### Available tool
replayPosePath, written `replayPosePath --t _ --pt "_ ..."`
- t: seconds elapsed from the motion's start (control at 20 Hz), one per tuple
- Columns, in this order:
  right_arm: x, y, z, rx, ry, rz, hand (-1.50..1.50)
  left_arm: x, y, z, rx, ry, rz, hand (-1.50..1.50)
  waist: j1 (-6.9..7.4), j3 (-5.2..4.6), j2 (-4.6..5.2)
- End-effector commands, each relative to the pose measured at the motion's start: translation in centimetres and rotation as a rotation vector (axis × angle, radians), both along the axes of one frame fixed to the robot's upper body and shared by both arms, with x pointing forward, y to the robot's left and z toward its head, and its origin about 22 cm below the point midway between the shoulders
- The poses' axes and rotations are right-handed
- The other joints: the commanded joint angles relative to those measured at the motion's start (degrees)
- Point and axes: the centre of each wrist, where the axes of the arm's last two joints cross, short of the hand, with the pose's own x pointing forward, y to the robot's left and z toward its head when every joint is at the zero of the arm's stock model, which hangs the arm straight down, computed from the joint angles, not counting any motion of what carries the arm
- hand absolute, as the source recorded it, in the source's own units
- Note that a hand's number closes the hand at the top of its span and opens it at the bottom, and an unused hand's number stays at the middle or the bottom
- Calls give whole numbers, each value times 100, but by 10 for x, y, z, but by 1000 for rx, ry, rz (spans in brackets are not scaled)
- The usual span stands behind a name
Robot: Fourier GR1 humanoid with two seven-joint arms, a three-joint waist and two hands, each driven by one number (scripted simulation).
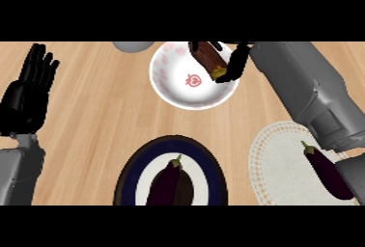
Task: Pick the sweet potato from the placemat and place it in the bowl
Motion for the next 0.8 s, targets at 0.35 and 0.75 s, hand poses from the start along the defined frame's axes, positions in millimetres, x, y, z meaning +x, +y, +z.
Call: replayPosePath --t 0.35,0.75 --pt "-11 33 -68 148 315 -66 -150 -2 9 3 -4 -8 -11 0 48 4 28" --pt "-5 -3 -66 536 269 -204 -150 -4 12 4 5 -16 4 0 76 9 56"
